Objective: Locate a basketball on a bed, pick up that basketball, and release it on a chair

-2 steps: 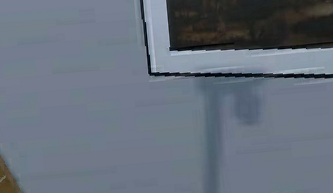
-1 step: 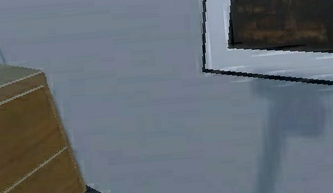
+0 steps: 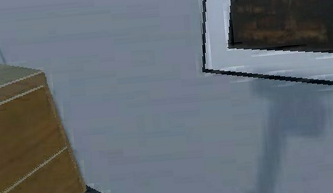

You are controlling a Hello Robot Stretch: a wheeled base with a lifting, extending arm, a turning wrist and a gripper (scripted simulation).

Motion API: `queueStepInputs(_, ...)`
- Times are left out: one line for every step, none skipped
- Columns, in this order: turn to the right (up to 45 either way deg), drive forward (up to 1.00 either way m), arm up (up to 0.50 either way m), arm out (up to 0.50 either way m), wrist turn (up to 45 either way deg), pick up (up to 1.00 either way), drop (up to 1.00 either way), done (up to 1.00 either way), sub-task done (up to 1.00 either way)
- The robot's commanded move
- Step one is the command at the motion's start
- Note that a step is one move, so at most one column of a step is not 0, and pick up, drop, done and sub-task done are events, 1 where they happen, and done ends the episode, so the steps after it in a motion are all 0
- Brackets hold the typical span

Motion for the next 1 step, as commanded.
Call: queueStepInputs(0.0,0.0,0.12,0.0,0.0,0.0,0.0,0.0,0.0)
